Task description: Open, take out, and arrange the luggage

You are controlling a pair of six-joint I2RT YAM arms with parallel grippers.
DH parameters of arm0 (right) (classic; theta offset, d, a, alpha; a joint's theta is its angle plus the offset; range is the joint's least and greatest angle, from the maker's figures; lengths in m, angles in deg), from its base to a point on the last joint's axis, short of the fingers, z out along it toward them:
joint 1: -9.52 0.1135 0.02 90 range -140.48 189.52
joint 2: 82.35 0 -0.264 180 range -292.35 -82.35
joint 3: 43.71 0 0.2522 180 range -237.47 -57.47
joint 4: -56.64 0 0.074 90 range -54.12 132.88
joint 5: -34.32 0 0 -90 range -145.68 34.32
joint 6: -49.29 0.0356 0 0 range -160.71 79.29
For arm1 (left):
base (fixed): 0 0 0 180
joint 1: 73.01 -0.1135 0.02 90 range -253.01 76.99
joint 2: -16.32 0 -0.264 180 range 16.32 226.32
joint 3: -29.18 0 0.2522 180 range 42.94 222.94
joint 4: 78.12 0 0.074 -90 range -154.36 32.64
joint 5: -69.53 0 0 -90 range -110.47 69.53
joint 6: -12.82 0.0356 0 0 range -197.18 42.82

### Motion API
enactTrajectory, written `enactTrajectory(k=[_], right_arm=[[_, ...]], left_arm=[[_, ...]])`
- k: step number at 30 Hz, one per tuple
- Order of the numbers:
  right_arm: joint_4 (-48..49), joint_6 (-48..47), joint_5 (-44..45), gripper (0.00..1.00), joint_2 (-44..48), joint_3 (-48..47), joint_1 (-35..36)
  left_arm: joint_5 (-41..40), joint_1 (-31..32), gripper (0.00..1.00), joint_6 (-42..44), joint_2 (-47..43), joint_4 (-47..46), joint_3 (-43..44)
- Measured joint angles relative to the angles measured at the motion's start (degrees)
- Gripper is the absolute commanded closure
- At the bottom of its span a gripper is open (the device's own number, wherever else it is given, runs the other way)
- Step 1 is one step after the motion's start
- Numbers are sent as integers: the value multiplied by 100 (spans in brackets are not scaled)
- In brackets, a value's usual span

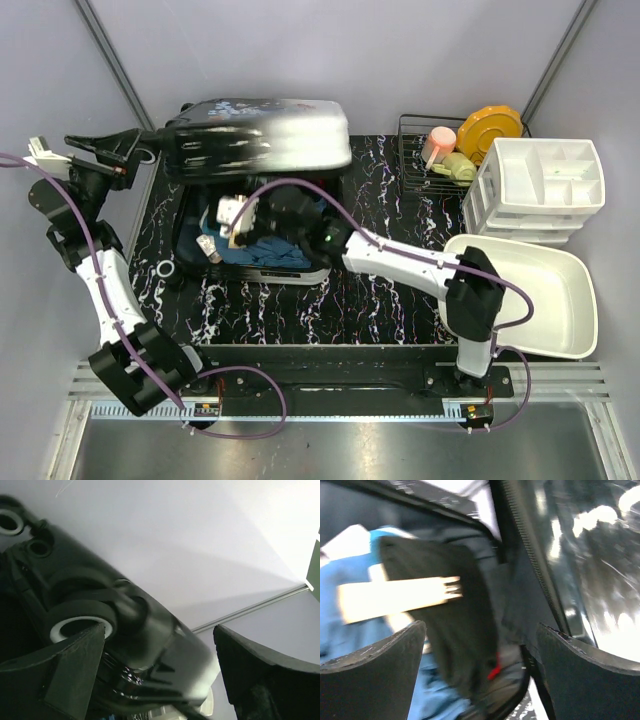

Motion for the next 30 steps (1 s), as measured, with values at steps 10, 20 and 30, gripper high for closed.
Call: enactTrajectory(k=[10, 20, 30], right_arm=[[332, -317, 302, 0, -1005, -2210, -1274], [232, -321, 350, 0, -2522, -4717, -2002], [-4, -175, 227, 0, -2756, -5056, -2310]], left_arm=[[44, -17, 1, 1510, -389, 1185, 354], [66, -90, 1, 4028, -1156, 3064, 131], [192, -81, 1, 6345, -968, 4990, 94]])
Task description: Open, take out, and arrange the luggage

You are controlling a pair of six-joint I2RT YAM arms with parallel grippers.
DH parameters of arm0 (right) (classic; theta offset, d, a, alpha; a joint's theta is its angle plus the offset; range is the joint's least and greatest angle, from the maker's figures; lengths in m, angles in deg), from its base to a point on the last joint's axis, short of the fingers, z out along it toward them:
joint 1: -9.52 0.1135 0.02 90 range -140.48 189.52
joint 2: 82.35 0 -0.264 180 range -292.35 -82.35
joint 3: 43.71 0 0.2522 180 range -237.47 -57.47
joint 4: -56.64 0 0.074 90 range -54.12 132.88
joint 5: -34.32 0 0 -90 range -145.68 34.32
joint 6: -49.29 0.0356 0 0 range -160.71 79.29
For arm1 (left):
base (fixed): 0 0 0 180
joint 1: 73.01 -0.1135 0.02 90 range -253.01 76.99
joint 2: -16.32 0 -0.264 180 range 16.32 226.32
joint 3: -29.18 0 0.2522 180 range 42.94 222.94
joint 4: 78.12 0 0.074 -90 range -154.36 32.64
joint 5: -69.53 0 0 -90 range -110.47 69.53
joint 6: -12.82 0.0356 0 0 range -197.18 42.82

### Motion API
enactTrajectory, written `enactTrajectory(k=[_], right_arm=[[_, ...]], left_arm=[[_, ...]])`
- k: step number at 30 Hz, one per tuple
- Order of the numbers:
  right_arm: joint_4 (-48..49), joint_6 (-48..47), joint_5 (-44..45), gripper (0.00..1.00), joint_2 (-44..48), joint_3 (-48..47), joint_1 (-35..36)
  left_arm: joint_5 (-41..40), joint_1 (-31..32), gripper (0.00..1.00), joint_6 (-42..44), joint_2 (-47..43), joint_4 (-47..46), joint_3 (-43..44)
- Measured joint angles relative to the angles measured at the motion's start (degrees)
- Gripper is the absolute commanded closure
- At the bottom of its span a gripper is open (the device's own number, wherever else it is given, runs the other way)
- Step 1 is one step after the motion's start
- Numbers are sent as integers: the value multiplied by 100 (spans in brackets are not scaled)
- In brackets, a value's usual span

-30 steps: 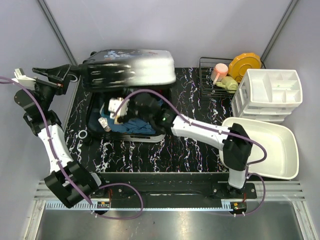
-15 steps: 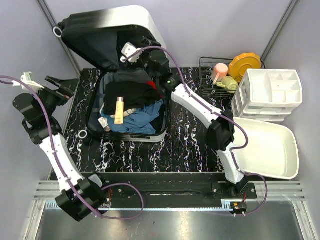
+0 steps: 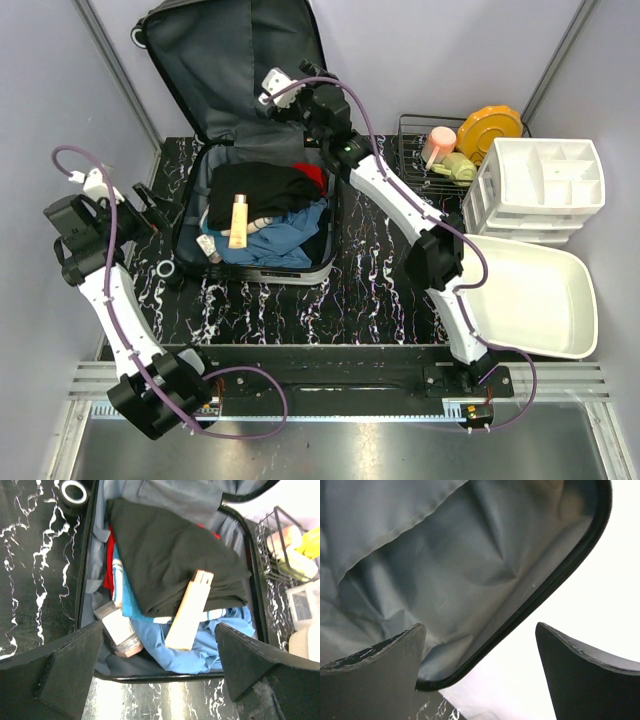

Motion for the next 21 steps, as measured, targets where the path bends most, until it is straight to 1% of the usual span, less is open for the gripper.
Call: enactTrajectory(k=[4, 9, 12, 16, 21], right_arm=[[-258, 295, -197, 0, 376, 601, -15], [-1073, 938, -474, 0, 1176, 1316, -13], [-1528, 1311, -605, 0, 1930, 1853, -15], [-2079, 1825, -785, 0, 3206, 2739, -24], [-2750, 2494, -977, 0, 4767, 3926, -72]], left_arm=[[-22, 79, 1, 846, 273, 798, 216], [-160, 332, 1, 1803, 420, 1716, 555], [-221, 511, 1, 2243, 455, 2133, 710], [-481, 883, 1, 2752, 494, 2660, 828], [-824, 1373, 1, 3152, 525, 3222, 1093]])
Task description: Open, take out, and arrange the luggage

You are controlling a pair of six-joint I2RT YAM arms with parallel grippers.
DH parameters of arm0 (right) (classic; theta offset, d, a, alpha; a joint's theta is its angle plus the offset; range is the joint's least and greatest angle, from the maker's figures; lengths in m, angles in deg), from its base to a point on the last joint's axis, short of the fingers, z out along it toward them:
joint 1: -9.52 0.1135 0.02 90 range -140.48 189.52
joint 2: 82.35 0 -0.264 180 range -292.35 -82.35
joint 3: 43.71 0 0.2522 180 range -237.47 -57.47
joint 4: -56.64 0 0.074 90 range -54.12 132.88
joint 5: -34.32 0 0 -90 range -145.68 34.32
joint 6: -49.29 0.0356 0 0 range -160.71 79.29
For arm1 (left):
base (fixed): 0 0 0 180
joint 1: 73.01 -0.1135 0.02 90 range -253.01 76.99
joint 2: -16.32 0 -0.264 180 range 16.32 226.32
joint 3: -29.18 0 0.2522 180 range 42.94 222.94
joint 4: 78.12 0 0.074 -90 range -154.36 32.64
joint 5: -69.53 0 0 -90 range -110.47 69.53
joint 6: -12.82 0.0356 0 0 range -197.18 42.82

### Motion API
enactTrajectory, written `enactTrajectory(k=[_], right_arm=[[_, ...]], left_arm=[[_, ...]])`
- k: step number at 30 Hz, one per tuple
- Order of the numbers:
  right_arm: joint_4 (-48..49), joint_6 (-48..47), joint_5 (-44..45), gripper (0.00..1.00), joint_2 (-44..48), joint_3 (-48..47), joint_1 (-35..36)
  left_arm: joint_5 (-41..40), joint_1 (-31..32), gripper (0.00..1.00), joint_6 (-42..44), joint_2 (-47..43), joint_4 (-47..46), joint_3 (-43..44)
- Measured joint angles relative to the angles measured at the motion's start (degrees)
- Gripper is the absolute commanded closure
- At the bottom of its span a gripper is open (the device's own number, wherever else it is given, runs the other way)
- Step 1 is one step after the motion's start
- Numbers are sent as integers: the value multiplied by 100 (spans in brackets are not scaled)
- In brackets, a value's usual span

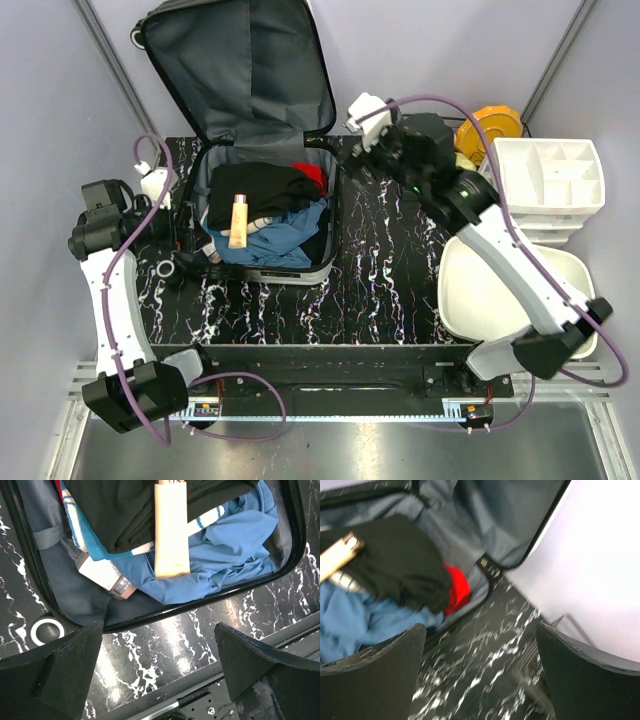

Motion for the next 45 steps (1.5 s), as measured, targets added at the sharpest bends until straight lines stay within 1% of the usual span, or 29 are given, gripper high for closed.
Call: enactTrajectory(k=[5, 11, 12, 15, 16, 18, 20, 26, 31, 35, 36, 38, 39, 43, 45], right_arm=[[-793, 638, -330, 0, 1137, 1176, -160], [-1714, 1176, -669, 0, 2236, 2428, -463], [-1878, 1217, -686, 0, 2437, 2621, -494], [-2234, 1279, -723, 0, 2885, 2975, -511], [-2295, 1281, -728, 0, 2988, 3051, -511], [-2352, 1290, -741, 0, 3167, 3235, -549], [-2435, 1314, -833, 0, 3237, 3344, -704], [-2507, 1311, -837, 0, 3189, 3388, -1038], [-2498, 1244, -833, 0, 3008, 3388, -1200], [-2479, 1200, -828, 0, 2879, 3388, -1355], [-2468, 1189, -828, 0, 2855, 3388, -1384], [-2455, 1163, -820, 0, 2815, 3388, -1419], [-2455, 1150, -820, 0, 2791, 3386, -1425], [-2481, 1047, -811, 0, 2612, 3320, -1443], [-2479, 999, -811, 0, 2524, 3254, -1447]], left_arm=[[-479, 466, 1, 295, 15, 505, 509], [-859, 844, 2, 352, 68, 848, 612], [-905, 898, 7, 350, 96, 894, 612], [-988, 1034, 12, 286, 232, 979, 614], [-994, 1067, 18, 240, 293, 981, 614], [-1051, 1176, 21, 61, 457, 885, 599], [-1086, 1270, 22, -133, 603, 708, 549], [-1163, 1718, 24, -824, 1143, -181, 474], [-1314, 2037, 27, -1285, 2090, -859, 763], [-1530, 2188, 37, -1523, 2769, -1290, 1019], [-1578, 2227, 46, -1561, 2924, -1338, 1134], [-1674, 2302, 59, -1613, 3215, -1397, 1390], [-1731, 2332, 69, -1631, 3311, -1440, 1488], [-1878, 2367, 83, -1602, 3403, -1294, 1799], [-1941, 2350, 84, -1572, 3394, -1209, 1996]])
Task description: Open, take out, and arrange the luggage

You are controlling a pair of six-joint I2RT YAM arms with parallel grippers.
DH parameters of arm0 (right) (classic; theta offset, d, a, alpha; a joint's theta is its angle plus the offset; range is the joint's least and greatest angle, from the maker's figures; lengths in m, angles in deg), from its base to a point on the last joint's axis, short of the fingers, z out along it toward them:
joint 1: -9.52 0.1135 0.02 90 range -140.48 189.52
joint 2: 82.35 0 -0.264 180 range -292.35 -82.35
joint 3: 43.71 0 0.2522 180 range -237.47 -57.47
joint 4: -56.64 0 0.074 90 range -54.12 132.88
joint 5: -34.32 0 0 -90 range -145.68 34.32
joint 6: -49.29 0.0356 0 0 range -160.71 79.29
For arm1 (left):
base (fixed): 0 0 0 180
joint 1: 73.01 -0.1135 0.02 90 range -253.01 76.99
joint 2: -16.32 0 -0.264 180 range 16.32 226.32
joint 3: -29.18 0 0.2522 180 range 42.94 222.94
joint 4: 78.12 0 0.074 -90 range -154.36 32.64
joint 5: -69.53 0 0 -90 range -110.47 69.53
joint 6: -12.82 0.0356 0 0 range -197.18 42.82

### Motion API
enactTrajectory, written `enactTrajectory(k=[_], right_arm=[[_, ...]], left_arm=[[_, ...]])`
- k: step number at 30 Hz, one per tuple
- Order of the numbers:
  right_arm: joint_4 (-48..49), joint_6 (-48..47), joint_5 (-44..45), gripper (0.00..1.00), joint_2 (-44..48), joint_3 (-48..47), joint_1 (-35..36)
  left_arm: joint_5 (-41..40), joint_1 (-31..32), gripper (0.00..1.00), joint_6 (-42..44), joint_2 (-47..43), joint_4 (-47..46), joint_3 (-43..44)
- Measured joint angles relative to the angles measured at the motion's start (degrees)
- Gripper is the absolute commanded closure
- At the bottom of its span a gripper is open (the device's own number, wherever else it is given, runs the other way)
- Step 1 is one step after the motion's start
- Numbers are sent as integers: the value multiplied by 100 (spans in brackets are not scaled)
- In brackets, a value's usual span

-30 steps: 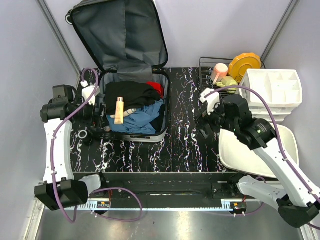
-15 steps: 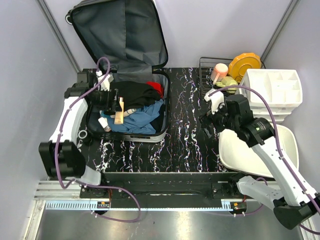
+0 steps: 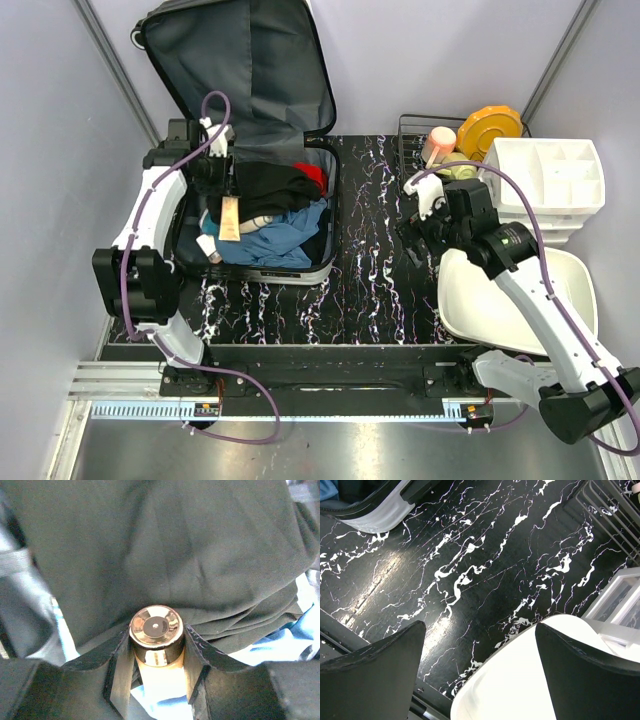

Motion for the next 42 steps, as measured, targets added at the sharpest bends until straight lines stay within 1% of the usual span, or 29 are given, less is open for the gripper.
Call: enactTrajectory(k=[3, 5, 8, 11, 14, 15, 17, 19, 21, 22, 25, 28, 30, 32, 33, 35, 36, 37, 38, 42], right_arm=[[20, -24, -2, 0, -105, -81, 0], [20, -28, -2, 0, -162, -160, 0], [17, -59, 11, 0, -192, -269, 0], [11, -90, 44, 0, -214, -361, -4], [4, -144, 72, 0, -293, -442, -4], [2, -162, 90, 0, -319, -452, -4], [2, -192, 105, 0, -396, -463, -4], [-44, -256, 103, 0, -459, -463, -4], [-164, -339, 116, 2, -522, -468, -4], [-264, -365, 144, 2, -566, -472, -7], [-651, -566, 291, 5, -651, -358, -15], [-933, -1095, 459, 7, -422, 319, -157], [-1248, -1486, 518, 10, -219, 758, -514], [-1556, -1832, 514, 14, -168, 905, -946], [-1665, -2055, 487, 19, -173, 942, -1226], [-1698, -2378, 376, 25, -216, 1003, -1569], [-1690, -2531, 284, 27, -262, 1040, -1718], [-1679, -2702, 208, 33, -332, 1091, -1825], [-1650, -2881, 122, 35, -413, 1165, -1886], [-1351, -3593, -254, 38, -772, 1661, -1906]], left_arm=[[-76, -140, 81, 144, 9, 280, 498], [-184, -297, 76, 319, 48, 518, 1005], [-424, -444, 73, 634, 223, 654, 1753], [-629, -476, 71, 907, 634, 667, 2389], [-680, -479, 65, 1067, 1268, 658, 2865], [-673, -479, 51, 1099, 1499, 660, 2975], [-627, -479, 31, 1176, 1947, 675, 3088], [-522, -490, 17, 1213, 2210, 761, 3121], [-380, -496, 9, 1217, 2302, 957, 3126], [-317, -496, 1, 1220, 2295, 1038, 3126], [-103, -501, 1, 1248, 1974, 1084, 3021], [151, -501, 1, 1320, 1198, 1145, 2651], [428, -501, 1, 1473, 619, 1349, 2555], [645, -494, 1, 1650, 227, 1528, 2546], [739, -487, 1, 1746, 57, 1611, 2531], [916, -474, 1, 1878, -234, 1694, 2354], [1010, -463, 1, 1919, -332, 1768, 2240], [1147, -457, 1, 1961, -393, 1867, 2070], [1202, -450, 1, 1974, -413, 1919, 2004], [1403, -393, 1, 2120, -251, 2124, 1790]])
